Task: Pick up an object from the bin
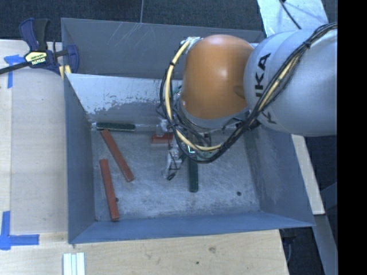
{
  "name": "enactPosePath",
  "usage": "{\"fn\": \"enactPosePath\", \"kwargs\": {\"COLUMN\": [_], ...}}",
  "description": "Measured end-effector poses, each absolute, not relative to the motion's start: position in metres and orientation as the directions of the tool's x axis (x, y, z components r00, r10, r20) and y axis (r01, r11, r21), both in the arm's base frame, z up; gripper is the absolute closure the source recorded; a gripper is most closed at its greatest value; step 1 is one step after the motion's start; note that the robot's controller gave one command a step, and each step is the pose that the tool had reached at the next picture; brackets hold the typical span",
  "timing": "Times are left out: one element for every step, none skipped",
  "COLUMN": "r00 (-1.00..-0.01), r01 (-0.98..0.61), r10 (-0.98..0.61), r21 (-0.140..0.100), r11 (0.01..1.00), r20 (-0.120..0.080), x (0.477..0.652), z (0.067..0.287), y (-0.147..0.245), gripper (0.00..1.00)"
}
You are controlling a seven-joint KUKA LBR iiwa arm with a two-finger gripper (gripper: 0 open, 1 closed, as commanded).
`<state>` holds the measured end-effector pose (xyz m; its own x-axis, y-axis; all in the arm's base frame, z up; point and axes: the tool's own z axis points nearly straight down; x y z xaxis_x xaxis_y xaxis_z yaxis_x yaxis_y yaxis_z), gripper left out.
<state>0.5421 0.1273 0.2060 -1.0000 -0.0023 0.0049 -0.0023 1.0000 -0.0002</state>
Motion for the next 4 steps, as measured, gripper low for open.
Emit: {"fn": "enactPosePath", "kwargs": {"r00": [-0.972, -0.979, -0.98, -0.974], "r01": [0.237, 0.204, 0.201, 0.228], "r10": [0.237, 0.204, 0.201, 0.228], "r21": [0.003, -0.002, 0.001, 0.002], "r11": [0.972, 0.979, 0.98, 0.974], "r20": [-0.005, -0.006, -0.009, -0.012], "x": [0.583, 0.577, 0.578, 0.589], "z": [0.069, 0.072, 0.072, 0.212], "y": [0.099, 0.023, 0.027, 0.013], "gripper": [0.0, 0.0, 1.0, 1.0]}}
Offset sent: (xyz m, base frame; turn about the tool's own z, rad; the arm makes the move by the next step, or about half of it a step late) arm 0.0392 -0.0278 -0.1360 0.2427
